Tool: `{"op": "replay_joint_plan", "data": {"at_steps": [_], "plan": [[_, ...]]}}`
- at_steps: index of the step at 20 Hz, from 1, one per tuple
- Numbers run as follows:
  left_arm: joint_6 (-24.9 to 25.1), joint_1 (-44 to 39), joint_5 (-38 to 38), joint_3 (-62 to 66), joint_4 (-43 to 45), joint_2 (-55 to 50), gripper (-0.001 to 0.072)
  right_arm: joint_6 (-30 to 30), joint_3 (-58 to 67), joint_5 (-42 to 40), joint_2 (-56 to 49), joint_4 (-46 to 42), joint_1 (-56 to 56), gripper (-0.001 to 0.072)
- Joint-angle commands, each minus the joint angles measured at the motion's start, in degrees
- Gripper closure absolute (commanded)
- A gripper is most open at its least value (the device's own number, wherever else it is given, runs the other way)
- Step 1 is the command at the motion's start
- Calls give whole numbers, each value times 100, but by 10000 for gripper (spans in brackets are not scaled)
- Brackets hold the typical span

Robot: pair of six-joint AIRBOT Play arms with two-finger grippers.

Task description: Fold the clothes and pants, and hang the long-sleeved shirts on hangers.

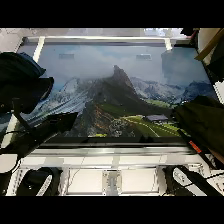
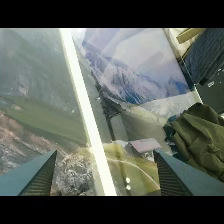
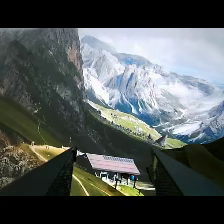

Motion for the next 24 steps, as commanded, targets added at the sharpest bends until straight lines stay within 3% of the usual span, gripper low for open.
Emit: {"op": "replay_joint_plan", "data": {"at_steps": [1,4,6,7,9,10,11,14,16,18,20,22,24], "plan": [[0,7,-2,4,0,0,-7,2,4,0,4,0,2,185],[4,24,63,7,323,4,-7,2,4,0,4,0,2,185],[-68,225,201,66,1792,63,-7,2,4,0,4,0,2,186],[-573,468,146,181,2844,63,-7,2,4,0,4,0,2,185],[-2201,1213,-170,546,5243,-15,-6,2,4,-7,4,-7,2,185],[-2774,1683,-431,763,6227,-120,-5,4,4,-11,7,48,-20,185],[-2931,2260,-765,1027,6819,-330,-5,4,4,-11,2,50,-39,185],[-2271,4151,-1272,1676,6706,-1423,-3,4,4,-11,4,55,-39,185],[-2514,5178,-1023,1991,6098,-2286,-3,4,4,-11,4,57,-39,185],[-2374,5766,-588,2234,5171,-3056,-1,4,4,-17,4,57,-39,185],[-1744,6188,-874,2636,4553,-3932,-1,4,4,-122,2,55,-39,185],[-1307,6472,-1279,3191,4496,-4750,-1,7,4,-389,4,72,-39,185],[-1314,6728,-1274,3847,4354,-5353,-1,22,4,-350,4,87,-39,185]]}}
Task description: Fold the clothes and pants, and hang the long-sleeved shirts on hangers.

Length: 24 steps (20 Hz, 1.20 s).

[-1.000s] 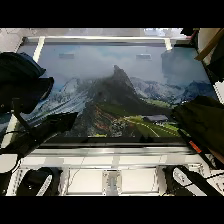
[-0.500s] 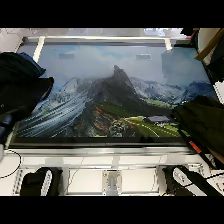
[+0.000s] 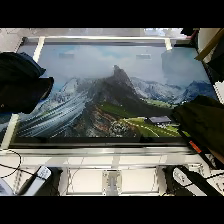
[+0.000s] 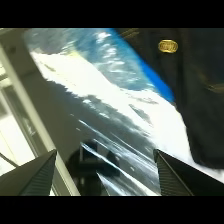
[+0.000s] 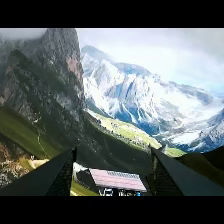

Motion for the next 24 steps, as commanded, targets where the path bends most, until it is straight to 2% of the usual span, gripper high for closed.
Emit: {"op": "replay_joint_plan", "data": {"at_steps": [1,3,6,7,8,10,13,17,20,24], "plan": [[323,610,-164,1126,-509,-1233,-1,20,4,-107,4,57,-4,185],[328,839,-236,1906,-678,-1803,-1,249,4,-50,4,142,-4,185],[332,1311,-382,2675,-1032,-2590,4,1639,4,-39,4,817,-4,185],[334,1482,-354,2800,-1252,-2798,6,1801,4,-42,4,1193,-4,185],[389,1663,-345,2907,-1552,-3021,39,1849,4,-105,4,1443,-4,185],[841,1974,-326,3049,-2267,-3442,51,2024,4,-212,9,1731,-4,185],[1438,2111,-308,3294,-2977,-4111,50,2839,4,-323,-4,1838,-4,186],[1904,1751,0,3917,-3753,-4835,49,3036,4,-367,-2,2337,85,185],[1875,1408,103,4306,-3735,-5281,49,3071,4,-365,-2,2229,437,186],[1875,1095,610,4345,-3731,-5598,49,3075,4,-372,-4,1860,901,186]]}}
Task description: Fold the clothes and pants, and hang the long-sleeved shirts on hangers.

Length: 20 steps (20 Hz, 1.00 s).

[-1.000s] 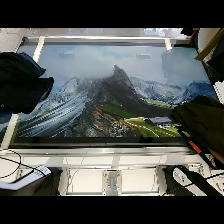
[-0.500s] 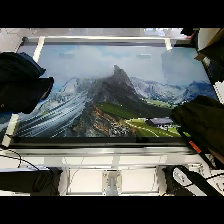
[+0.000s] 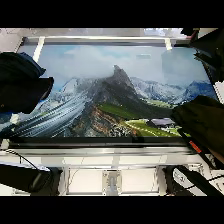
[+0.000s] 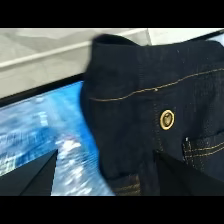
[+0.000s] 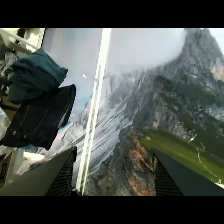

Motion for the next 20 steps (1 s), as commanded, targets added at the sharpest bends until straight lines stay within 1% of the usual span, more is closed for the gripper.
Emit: {"op": "replay_joint_plan", "data": {"at_steps": [1,4,5,8,10,12,13,15,16,20], "plan": [[66,-240,494,120,-74,-310,49,68,4,-15,-4,-223,367,186],[63,-249,579,120,2,-391,50,170,4,-17,-4,-380,494,186],[61,-249,581,120,184,-398,51,173,4,-28,-4,-470,492,186],[61,-251,616,120,367,-407,59,199,4,-269,-9,-730,492,186],[61,-262,623,120,367,-426,209,197,4,-479,-9,-732,492,186],[61,-302,614,120,367,-496,248,197,4,-514,-9,-734,492,186],[63,-315,595,120,365,-546,345,197,2,-514,-9,-730,492,186],[66,-363,487,120,365,-667,608,199,4,-509,-9,-728,492,186],[66,-382,426,120,363,-704,686,199,4,-503,-9,-721,492,186],[66,-455,354,120,352,-361,687,203,4,-505,-7,-715,492,187]]}}
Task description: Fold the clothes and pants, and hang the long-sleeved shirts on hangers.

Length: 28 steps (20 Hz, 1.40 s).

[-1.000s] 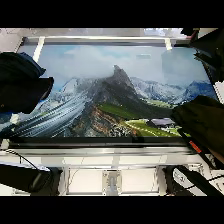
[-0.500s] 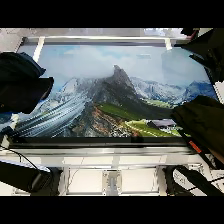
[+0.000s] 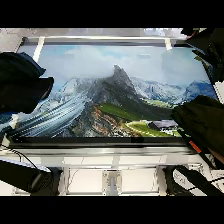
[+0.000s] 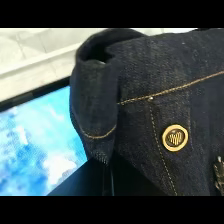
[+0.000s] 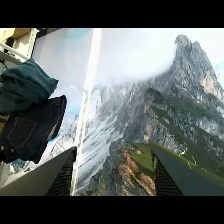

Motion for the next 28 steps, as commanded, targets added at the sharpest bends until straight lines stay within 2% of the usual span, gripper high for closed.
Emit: {"op": "replay_joint_plan", "data": {"at_steps": [1,3,4,7,9,12,14,16,18,20,22,23,24,26,27,28], "plan": [[24,-105,-87,2,-81,409,687,4,4,-17,-2,-2,7,187],[247,-267,-219,2,-299,988,687,-11,4,-20,4,-7,4,186],[365,-354,-273,2,-780,1298,687,-46,7,-20,9,-31,0,187],[1550,-778,-540,2,-3265,2227,687,-632,7,-17,13,-308,0,187],[1921,-1211,-815,2,-4444,2743,687,-1134,7,-13,11,-850,0,186],[1884,-2140,-1296,2,-4675,3401,687,-1419,4,59,9,-2135,0,186],[1775,-3005,-1840,2,-4669,3722,687,-1419,4,61,9,-2924,0,187],[1773,-4072,-2041,0,-4666,3928,688,-1530,4,52,7,-3467,0,187],[1773,-5178,-1714,0,-4675,4048,688,-1853,4,52,7,-3797,0,187],[1777,-6166,-907,0,-4671,4146,688,-2079,4,55,7,-3939,0,187],[1777,-6883,-109,0,-4424,4214,688,-2173,2,52,-7,-3991,0,187],[1711,-7136,221,0,-3952,4256,689,-2173,2,52,-33,-4000,0,187],[1316,-7298,413,-2,-3344,4295,689,-2173,-2,57,-74,-4004,0,186],[-22,-7434,238,-7,-1567,4371,690,-2166,-52,57,-197,-3993,0,187],[-741,-7458,-168,-15,-527,4400,690,-2166,-129,52,-271,-3971,0,187],[-1235,-7479,-739,-37,369,4417,689,-2159,-232,50,-352,-3932,0,187]]}}
